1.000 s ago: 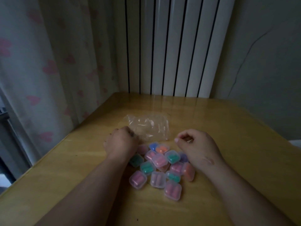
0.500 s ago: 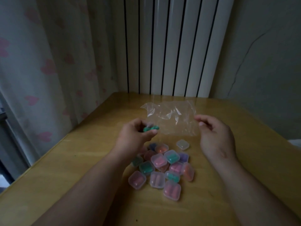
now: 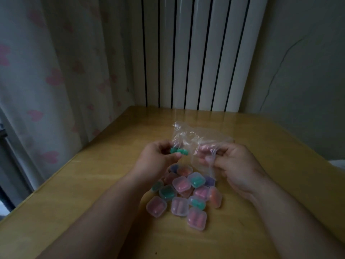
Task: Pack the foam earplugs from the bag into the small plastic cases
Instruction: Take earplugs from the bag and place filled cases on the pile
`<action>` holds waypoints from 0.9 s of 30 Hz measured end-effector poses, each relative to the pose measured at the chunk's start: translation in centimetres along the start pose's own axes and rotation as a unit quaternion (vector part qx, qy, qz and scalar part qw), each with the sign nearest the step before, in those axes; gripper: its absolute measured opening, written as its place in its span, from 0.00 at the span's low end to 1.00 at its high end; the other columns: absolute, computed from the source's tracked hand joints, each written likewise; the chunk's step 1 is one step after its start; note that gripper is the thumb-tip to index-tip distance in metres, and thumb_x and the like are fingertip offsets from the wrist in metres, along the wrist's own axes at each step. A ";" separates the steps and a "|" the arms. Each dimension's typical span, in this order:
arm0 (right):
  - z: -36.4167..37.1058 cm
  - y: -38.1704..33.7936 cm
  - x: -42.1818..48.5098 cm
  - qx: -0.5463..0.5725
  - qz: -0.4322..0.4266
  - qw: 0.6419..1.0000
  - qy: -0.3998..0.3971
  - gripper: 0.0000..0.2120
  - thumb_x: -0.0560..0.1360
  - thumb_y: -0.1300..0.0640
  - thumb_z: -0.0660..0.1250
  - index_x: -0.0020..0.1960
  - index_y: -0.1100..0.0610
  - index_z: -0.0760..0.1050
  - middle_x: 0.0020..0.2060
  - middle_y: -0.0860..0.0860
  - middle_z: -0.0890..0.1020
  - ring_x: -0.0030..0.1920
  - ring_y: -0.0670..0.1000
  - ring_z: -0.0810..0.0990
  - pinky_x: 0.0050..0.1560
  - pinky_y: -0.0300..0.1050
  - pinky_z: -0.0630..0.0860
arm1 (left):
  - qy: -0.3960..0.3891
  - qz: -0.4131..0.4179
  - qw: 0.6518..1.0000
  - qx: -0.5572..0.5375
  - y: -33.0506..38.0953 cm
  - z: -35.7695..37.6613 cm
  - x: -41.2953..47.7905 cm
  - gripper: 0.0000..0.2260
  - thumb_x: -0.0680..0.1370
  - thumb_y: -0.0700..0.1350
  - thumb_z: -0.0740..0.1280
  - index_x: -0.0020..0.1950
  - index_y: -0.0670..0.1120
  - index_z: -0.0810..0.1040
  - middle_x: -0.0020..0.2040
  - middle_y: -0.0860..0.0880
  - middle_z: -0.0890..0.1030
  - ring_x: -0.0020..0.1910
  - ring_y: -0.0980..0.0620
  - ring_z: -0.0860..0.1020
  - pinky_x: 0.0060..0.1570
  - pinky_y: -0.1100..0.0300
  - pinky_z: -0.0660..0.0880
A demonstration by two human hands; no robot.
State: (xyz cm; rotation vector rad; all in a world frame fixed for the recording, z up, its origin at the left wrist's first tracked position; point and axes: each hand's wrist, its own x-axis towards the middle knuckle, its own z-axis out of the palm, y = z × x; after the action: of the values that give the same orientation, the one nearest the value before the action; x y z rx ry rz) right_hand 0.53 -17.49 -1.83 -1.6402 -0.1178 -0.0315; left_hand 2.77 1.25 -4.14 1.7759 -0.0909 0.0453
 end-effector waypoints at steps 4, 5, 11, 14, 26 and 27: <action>0.8 0.1 -0.3 -0.020 0.033 0.999 -0.015 0.05 0.75 0.63 0.69 0.49 0.57 0.82 0.40 0.54 0.87 0.41 0.52 0.86 0.43 0.45 0.82 | -0.004 0.016 1.000 -0.016 0.0 0.1 -0.1 0.13 0.74 0.38 0.72 0.55 0.51 0.79 0.50 0.51 0.83 0.49 0.54 0.83 0.47 0.59 0.80; 0.9 0.0 -0.4 -0.024 0.042 0.999 -0.013 0.04 0.76 0.60 0.68 0.48 0.56 0.82 0.38 0.53 0.86 0.38 0.51 0.85 0.38 0.44 0.80 | -0.004 0.019 0.999 -0.032 0.0 0.2 0.0 0.13 0.73 0.36 0.72 0.54 0.49 0.78 0.50 0.48 0.83 0.49 0.52 0.83 0.48 0.58 0.81; 0.9 -0.3 -0.5 -0.019 0.023 0.999 -0.016 0.15 0.82 0.55 0.59 0.43 0.51 0.83 0.23 0.47 0.74 0.22 0.43 0.68 0.28 0.41 0.65 | -0.010 0.039 0.998 -0.041 0.1 0.2 0.0 0.08 0.72 0.38 0.74 0.49 0.42 0.78 0.40 0.45 0.80 0.36 0.54 0.80 0.38 0.63 0.79; 1.0 -0.5 -0.6 -0.069 -0.008 0.996 -0.061 0.14 0.80 0.60 0.62 0.43 0.48 0.83 0.28 0.45 0.80 0.28 0.43 0.76 0.31 0.40 0.72 | 0.004 0.052 0.998 -0.023 0.1 0.5 -0.1 0.07 0.72 0.40 0.74 0.46 0.41 0.78 0.37 0.46 0.79 0.32 0.56 0.78 0.34 0.64 0.78; 1.8 0.2 0.1 -0.172 -0.021 0.981 0.093 0.08 0.70 0.65 0.71 0.40 0.52 0.82 0.34 0.48 0.85 0.39 0.48 0.84 0.42 0.47 0.82 | -0.009 0.027 0.994 -0.104 0.3 1.0 -0.3 0.09 0.76 0.35 0.69 0.53 0.45 0.79 0.41 0.48 0.82 0.40 0.53 0.82 0.45 0.59 0.80; 1.8 0.3 0.0 -0.137 -0.012 0.987 0.084 0.08 0.71 0.64 0.72 0.42 0.51 0.82 0.35 0.48 0.85 0.39 0.49 0.84 0.42 0.47 0.82 | -0.014 0.029 0.994 -0.108 0.3 1.0 -0.3 0.09 0.75 0.34 0.70 0.53 0.45 0.79 0.41 0.48 0.82 0.40 0.52 0.81 0.45 0.58 0.80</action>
State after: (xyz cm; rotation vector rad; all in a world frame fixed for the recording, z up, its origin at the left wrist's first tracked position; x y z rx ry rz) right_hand 0.50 -15.70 -2.24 -1.9037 -0.0025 -0.2128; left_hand 2.42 0.21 -4.05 1.5584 -0.1617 0.0517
